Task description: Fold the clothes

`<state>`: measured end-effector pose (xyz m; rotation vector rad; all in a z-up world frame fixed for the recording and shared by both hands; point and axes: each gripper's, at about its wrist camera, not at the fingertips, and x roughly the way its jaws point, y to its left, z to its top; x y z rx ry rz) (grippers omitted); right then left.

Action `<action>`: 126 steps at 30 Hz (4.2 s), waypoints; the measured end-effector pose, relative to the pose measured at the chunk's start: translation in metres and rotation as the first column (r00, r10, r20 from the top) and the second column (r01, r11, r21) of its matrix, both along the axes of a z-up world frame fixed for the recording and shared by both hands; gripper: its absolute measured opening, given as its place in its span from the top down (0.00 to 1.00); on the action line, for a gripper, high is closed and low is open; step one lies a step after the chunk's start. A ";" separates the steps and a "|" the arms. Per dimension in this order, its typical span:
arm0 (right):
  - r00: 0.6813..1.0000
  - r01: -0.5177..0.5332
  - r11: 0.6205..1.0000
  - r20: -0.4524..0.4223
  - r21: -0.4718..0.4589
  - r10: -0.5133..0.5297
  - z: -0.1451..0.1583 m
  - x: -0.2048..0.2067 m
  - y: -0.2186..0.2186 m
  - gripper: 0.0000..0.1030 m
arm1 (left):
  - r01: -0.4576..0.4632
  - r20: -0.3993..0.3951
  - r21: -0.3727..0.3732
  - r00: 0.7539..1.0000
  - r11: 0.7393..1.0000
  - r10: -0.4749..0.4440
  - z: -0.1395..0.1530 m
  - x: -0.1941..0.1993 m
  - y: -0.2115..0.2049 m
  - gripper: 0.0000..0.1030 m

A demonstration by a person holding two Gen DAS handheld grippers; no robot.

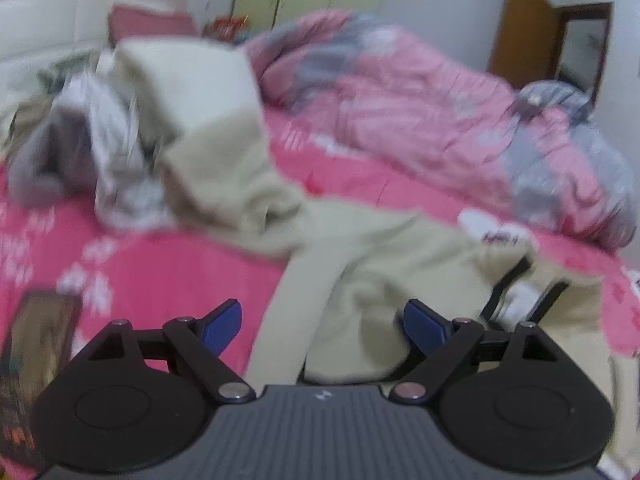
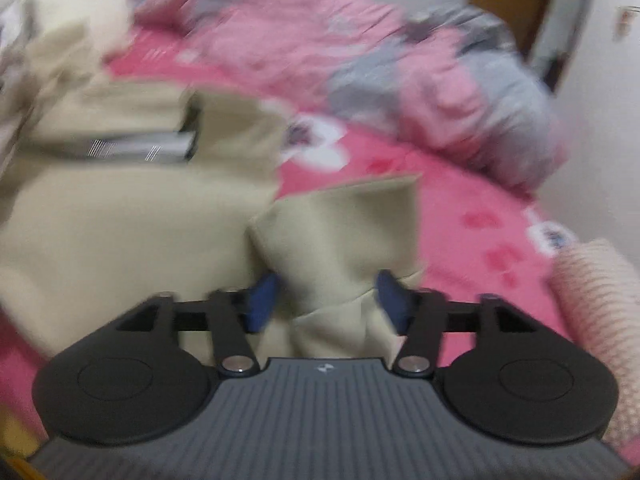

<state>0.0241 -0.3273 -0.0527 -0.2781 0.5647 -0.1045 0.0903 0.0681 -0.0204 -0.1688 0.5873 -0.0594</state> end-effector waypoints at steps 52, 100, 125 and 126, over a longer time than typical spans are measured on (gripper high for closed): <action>0.993 0.018 0.822 -0.109 0.569 0.054 0.007 0.104 0.050 0.16 | 0.427 -0.251 0.399 0.902 0.811 -0.351 -0.027 0.208 -0.085 0.83; 0.971 0.205 0.904 -0.193 0.376 -0.140 -0.034 0.162 0.036 0.61 | 0.432 -0.185 0.433 0.901 0.791 -0.391 -0.054 0.234 -0.141 0.84; 0.608 0.050 0.945 0.760 -0.323 0.228 0.224 -0.036 0.086 0.93 | 0.090 0.731 0.234 0.640 0.968 -0.237 0.280 -0.089 -0.007 0.92; 0.580 0.060 0.945 0.781 -0.323 0.230 0.235 -0.046 0.084 0.93 | 0.095 0.750 0.228 0.617 0.969 -0.237 0.287 -0.102 -0.007 0.92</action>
